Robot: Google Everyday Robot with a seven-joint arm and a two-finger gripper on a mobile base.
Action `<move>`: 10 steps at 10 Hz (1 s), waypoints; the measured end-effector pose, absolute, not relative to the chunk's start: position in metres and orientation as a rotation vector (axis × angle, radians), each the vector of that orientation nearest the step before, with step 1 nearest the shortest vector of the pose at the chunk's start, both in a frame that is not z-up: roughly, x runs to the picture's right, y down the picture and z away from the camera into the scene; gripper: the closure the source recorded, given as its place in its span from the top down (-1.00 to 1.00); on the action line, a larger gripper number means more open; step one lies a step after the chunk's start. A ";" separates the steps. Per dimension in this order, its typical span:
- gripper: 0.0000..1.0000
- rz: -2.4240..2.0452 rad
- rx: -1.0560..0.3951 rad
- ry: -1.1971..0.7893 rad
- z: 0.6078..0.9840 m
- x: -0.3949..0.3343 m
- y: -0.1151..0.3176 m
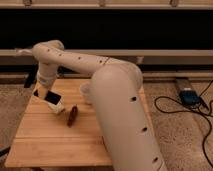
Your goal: Place the eraser in the ceramic cup
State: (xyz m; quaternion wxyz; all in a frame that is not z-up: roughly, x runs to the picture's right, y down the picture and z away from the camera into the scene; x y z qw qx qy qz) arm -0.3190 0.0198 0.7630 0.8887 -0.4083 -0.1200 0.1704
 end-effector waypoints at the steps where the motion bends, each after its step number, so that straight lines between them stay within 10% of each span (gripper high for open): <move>1: -1.00 0.357 -0.847 -0.247 0.764 -0.317 0.019; 10: -1.00 0.364 -0.791 -0.289 0.784 -0.291 0.004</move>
